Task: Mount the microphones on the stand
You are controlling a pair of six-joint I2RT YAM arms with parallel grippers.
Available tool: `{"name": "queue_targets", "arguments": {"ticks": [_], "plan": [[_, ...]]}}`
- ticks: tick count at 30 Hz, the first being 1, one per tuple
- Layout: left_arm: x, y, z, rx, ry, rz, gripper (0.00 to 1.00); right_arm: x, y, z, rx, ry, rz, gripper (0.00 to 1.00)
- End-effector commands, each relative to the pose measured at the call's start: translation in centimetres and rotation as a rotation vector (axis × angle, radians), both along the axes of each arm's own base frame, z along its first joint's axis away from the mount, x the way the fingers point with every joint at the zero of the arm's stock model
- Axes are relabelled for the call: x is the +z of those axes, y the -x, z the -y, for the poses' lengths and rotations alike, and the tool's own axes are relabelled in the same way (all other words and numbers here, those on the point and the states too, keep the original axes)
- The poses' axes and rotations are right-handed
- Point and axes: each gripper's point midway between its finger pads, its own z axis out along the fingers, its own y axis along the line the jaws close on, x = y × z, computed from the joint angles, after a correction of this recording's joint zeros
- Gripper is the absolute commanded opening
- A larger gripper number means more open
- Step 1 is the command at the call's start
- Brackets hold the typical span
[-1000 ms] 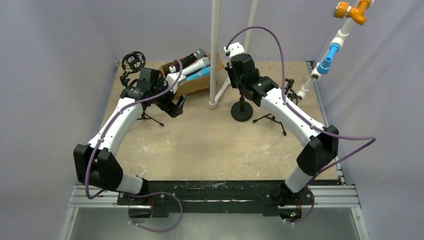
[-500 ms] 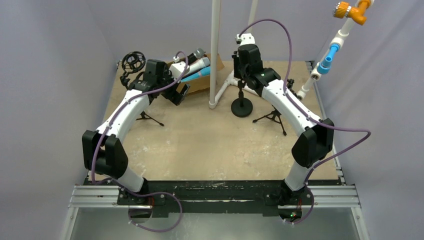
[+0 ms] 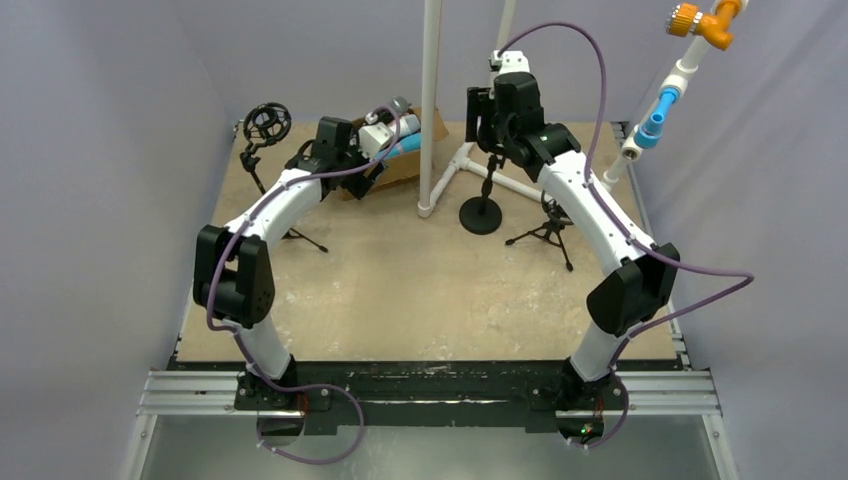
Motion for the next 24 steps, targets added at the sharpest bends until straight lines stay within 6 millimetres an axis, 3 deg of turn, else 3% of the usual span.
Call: {"name": "queue_targets", "arguments": {"ticks": [1, 5, 9, 14, 17, 18, 20, 24], "plan": [[3.0, -2.9, -0.3, 0.005, -0.043, 0.136, 0.78, 6.5, 2.3, -0.1, 0.045, -0.073, 0.112, 0.71], [2.7, -3.5, -0.2, -0.006, -0.058, 0.142, 0.75, 7.4, 4.2, -1.2, 0.092, -0.092, 0.135, 0.68], [1.9, -4.5, -0.6, 0.011, -0.100, 0.138, 0.73, 6.6, 6.5, -2.9, 0.129, -0.080, 0.134, 0.66], [-0.2, -4.1, -1.2, 0.029, -0.136, 0.059, 0.60, 6.1, 9.3, -3.9, 0.157, -0.107, 0.135, 0.65], [-1.4, -3.2, -1.6, 0.033, -0.151, 0.019, 0.45, 5.7, 10.6, -3.9, 0.166, -0.129, 0.131, 0.64], [-1.9, -2.8, -1.8, 0.037, -0.164, -0.003, 0.36, 5.5, 11.1, -3.8, 0.169, -0.135, 0.129, 0.63], [-2.1, -2.4, -2.5, 0.071, -0.183, -0.026, 0.03, 5.0, 11.8, -3.9, 0.175, -0.151, 0.122, 0.61], [-1.3, -0.9, -3.2, 0.133, -0.161, -0.047, 0.00, 3.0, 13.5, -5.5, 0.216, -0.193, 0.083, 0.58]]}}
